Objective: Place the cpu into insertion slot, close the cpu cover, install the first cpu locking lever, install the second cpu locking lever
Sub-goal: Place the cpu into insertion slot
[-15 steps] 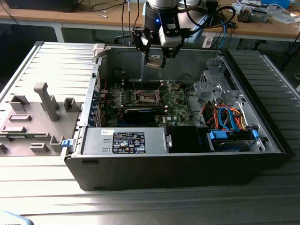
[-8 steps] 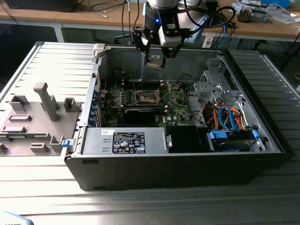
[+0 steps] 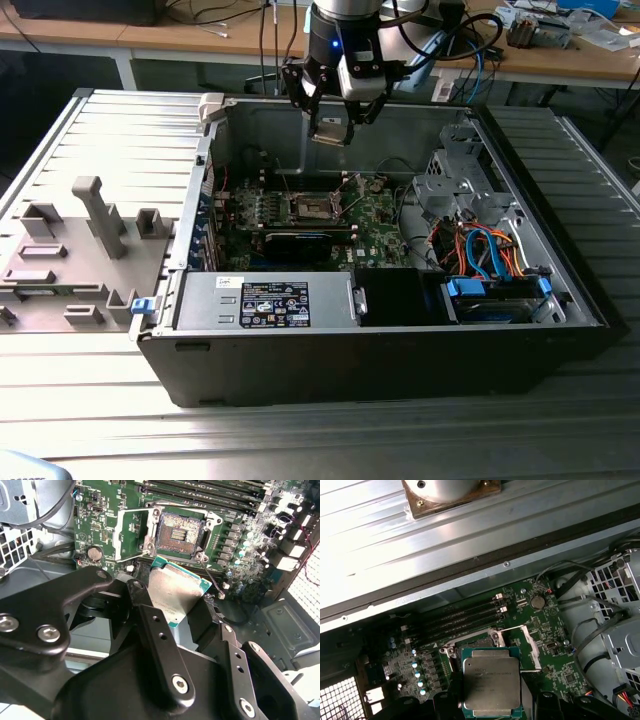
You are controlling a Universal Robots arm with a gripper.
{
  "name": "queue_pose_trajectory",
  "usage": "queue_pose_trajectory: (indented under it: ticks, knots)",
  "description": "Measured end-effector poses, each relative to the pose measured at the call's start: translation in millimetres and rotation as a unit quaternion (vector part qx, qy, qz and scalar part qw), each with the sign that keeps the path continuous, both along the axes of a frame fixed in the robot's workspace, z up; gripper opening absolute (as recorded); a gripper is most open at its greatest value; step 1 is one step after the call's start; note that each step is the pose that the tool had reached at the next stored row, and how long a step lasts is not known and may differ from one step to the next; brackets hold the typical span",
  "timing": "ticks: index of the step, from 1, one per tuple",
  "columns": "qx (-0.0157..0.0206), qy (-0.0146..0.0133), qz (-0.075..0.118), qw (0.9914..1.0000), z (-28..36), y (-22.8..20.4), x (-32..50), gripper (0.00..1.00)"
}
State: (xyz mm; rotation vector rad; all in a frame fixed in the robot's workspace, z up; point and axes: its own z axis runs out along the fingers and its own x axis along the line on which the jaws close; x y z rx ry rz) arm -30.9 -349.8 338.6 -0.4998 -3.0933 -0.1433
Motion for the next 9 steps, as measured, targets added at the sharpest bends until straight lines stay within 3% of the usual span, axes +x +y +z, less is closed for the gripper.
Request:
queue_pose_trajectory:
  ticks: [9]
  knots:
    - [0.0, 0.0, -0.004, 0.99999, 0.0, 0.0, 0.0, 0.55]
